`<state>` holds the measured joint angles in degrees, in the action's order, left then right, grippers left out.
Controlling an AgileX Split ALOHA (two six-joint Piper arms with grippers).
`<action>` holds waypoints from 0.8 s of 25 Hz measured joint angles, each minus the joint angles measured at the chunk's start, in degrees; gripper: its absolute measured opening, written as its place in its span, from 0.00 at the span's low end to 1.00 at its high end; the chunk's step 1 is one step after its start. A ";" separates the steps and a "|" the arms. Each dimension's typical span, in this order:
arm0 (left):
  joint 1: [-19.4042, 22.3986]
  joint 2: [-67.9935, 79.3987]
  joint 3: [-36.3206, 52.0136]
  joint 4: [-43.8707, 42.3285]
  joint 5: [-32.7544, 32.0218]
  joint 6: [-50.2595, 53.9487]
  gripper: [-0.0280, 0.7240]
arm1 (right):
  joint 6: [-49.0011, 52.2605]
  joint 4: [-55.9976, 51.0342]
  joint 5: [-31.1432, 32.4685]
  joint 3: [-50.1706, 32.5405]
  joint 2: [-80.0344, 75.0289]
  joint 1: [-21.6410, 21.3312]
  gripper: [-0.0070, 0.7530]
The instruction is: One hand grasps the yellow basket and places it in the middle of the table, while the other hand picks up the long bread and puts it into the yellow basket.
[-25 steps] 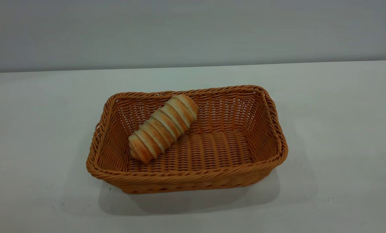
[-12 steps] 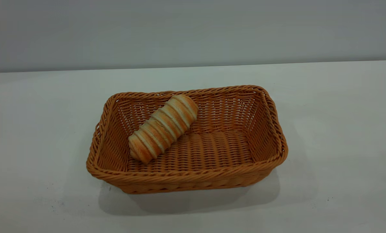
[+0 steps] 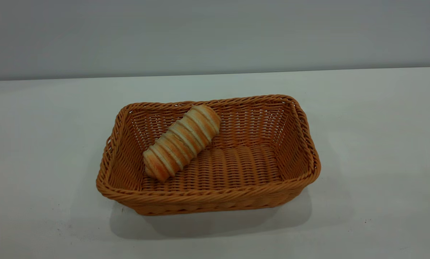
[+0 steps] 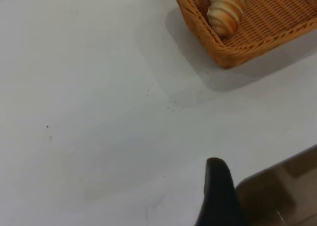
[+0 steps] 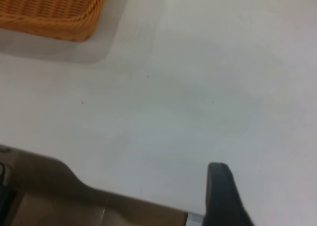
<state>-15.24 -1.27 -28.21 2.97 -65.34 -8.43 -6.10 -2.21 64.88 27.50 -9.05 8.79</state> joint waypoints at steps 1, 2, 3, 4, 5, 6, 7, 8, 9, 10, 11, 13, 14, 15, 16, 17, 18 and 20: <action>0.00 0.00 0.00 0.00 0.00 0.00 0.76 | 0.00 0.05 0.00 0.00 0.13 0.00 0.65; 0.22 0.00 0.00 0.00 0.00 0.00 0.76 | 0.00 0.05 0.00 0.00 0.68 -0.26 0.65; 0.95 0.00 0.00 0.00 0.00 0.00 0.76 | 0.00 0.05 -0.05 0.00 1.63 -0.59 0.65; 2.39 0.00 0.00 0.00 0.00 0.00 0.76 | 0.00 0.05 -0.05 0.00 2.70 -1.14 0.65; 4.43 0.00 0.00 0.00 0.00 0.00 0.76 | 0.00 0.05 -0.05 0.00 4.19 -1.73 0.65; 6.40 0.00 0.00 0.00 0.00 0.00 0.76 | 0.00 0.05 -0.05 0.00 5.82 -2.17 0.65; 8.93 0.00 0.00 0.00 0.00 0.00 0.76 | 0.00 0.05 -0.05 0.00 7.53 -2.71 0.65; 11.55 0.00 0.00 0.00 0.00 0.00 0.76 | 0.00 0.05 0.01 0.00 8.74 -3.20 0.65; 13.66 0.00 0.00 0.00 0.00 0.00 0.76 | 0.00 0.05 0.01 0.00 9.71 -3.62 0.65; 15.95 0.00 0.00 0.00 0.00 0.00 0.76 | 0.00 0.05 0.07 0.00 9.98 -3.74 0.65; 17.69 0.00 0.00 0.00 0.00 0.00 0.76 | 0.00 0.05 0.06 0.00 9.97 -3.88 0.65; 18.72 0.00 0.00 0.00 0.00 0.00 0.76 | 0.00 0.05 0.06 0.00 9.99 -4.02 0.65; 18.55 0.00 0.00 0.00 0.00 0.00 0.76 | 0.00 0.05 0.06 0.00 9.99 -4.02 0.65; 18.24 0.00 0.00 0.00 0.00 0.00 0.76 | 0.00 0.05 0.06 0.00 9.99 -4.02 0.65; 17.86 0.00 0.00 0.00 0.00 0.00 0.76 | 0.00 0.05 0.06 0.00 9.99 -4.02 0.65; 17.43 0.00 0.00 0.00 0.00 0.00 0.76 | 0.00 0.05 0.06 0.00 9.99 -4.02 0.65; 17.14 0.00 0.00 0.00 0.00 0.00 0.76 | 0.00 0.05 0.06 0.00 9.99 -4.02 0.65; 17.01 0.00 0.00 0.00 0.00 0.00 0.76 | 0.03 0.05 0.06 0.00 9.99 -4.02 0.65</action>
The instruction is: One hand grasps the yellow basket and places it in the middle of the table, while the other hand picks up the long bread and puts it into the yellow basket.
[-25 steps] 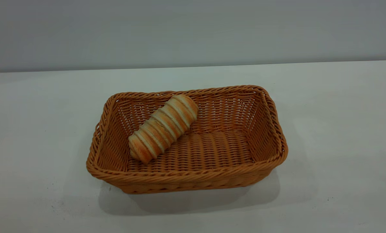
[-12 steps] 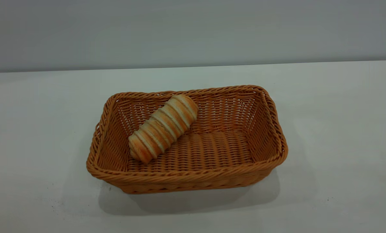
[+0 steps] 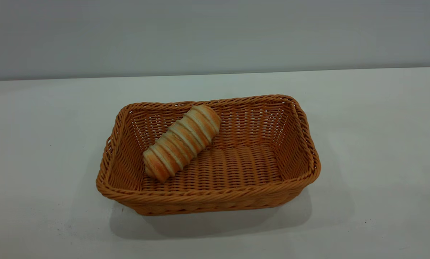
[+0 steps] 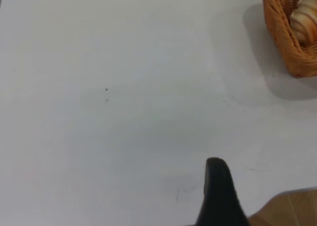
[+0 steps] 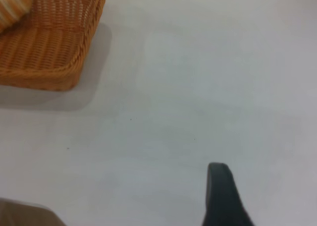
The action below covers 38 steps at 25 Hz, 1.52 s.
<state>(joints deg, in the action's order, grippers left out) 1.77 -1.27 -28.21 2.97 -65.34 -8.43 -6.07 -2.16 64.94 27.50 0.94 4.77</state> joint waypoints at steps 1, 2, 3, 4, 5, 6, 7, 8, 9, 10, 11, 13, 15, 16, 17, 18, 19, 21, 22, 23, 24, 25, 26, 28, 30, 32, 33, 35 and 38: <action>0.00 0.00 0.00 0.00 0.05 0.00 0.76 | 0.00 0.00 0.00 0.00 0.00 0.00 0.65; 0.00 0.00 0.00 0.00 0.03 0.00 0.76 | 0.04 0.00 0.00 0.00 0.00 -0.21 0.65; 0.00 0.00 0.00 0.00 0.03 0.00 0.76 | 0.11 0.00 0.00 0.00 0.00 -0.28 0.65; 0.00 0.00 0.00 0.05 0.03 0.00 0.76 | 0.16 0.00 0.00 0.00 0.00 -0.42 0.65; 0.00 0.00 0.00 0.05 0.03 0.00 0.76 | 0.14 0.00 0.00 0.00 0.00 -0.71 0.65; 0.00 0.00 0.00 0.05 0.03 0.00 0.76 | 0.14 0.00 0.00 0.00 0.00 -0.85 0.65; 0.00 0.00 0.00 0.05 0.03 0.00 0.76 | 0.14 0.00 0.00 0.00 0.00 -0.90 0.65; 0.00 0.00 0.00 0.05 0.03 0.00 0.76 | 0.14 0.00 0.00 0.00 0.00 -0.90 0.65; 0.00 0.00 0.00 0.05 0.03 0.00 0.76 | 0.14 0.00 0.00 0.00 0.00 -0.90 0.65; 0.00 0.00 0.00 0.05 0.03 0.00 0.76 | 0.14 0.00 0.00 0.00 0.00 -0.90 0.65; 0.00 0.00 0.00 0.05 0.03 0.00 0.76 | 0.14 0.00 0.00 0.00 0.00 -0.90 0.65; -0.38 0.00 0.00 0.05 0.03 0.00 0.76 | 0.14 0.00 0.00 0.00 0.00 -0.90 0.65; -1.13 0.00 0.00 0.05 0.03 0.00 0.76 | 0.14 0.00 0.00 0.00 0.00 -0.90 0.65; -1.77 0.00 0.00 0.05 0.03 0.00 0.76 | 0.14 0.00 0.00 0.00 0.00 -0.90 0.65; -2.55 0.00 0.00 0.05 0.03 0.00 0.76 | 0.14 0.00 0.00 0.00 0.00 -0.90 0.65; -3.20 0.00 0.00 0.05 0.03 0.00 0.76 | 0.14 0.00 0.00 0.00 0.00 -0.90 0.65; -3.87 0.00 0.00 0.05 0.03 0.05 0.76 | 0.14 0.00 0.00 0.00 0.00 -0.90 0.65; -4.71 0.00 0.00 0.05 0.03 0.11 0.76 | 0.14 0.00 0.00 0.00 0.00 -0.90 0.65; -4.83 0.00 0.00 0.05 0.03 0.17 0.76 | 0.14 0.00 0.00 0.00 0.00 -0.90 0.65; -4.93 0.00 0.00 0.05 0.03 0.33 0.76 | 0.14 0.00 0.00 0.00 0.00 -0.90 0.65; -4.93 0.00 0.00 0.23 0.03 0.55 0.76 | 0.18 0.00 0.00 0.00 0.00 -0.90 0.65; -4.93 0.00 0.00 0.30 0.03 0.60 0.76 | 0.18 0.00 0.00 0.00 0.00 -0.90 0.65; -4.93 0.00 0.00 0.34 0.03 0.60 0.76 | 0.18 0.00 0.00 0.00 0.00 -0.90 0.65; -4.93 0.00 0.00 0.41 0.03 0.62 0.76 | 0.18 0.00 0.00 0.00 0.00 -0.90 0.65; -4.93 0.00 0.00 0.41 0.03 0.73 0.76 | 0.18 0.00 0.00 0.00 0.00 -0.90 0.65; -4.93 0.00 0.00 0.41 0.03 0.77 0.76 | 0.18 0.00 0.00 0.00 0.00 -0.90 0.65; -4.93 0.00 0.00 0.41 0.03 0.77 0.76 | 0.18 0.00 0.00 0.00 0.00 -0.90 0.65; -4.93 0.00 0.00 0.41 0.03 0.77 0.76 | 0.18 0.00 0.00 0.00 0.00 -0.90 0.65; -4.93 0.00 0.00 0.41 0.03 0.77 0.76 | 0.18 0.00 0.00 0.00 0.00 -0.92 0.65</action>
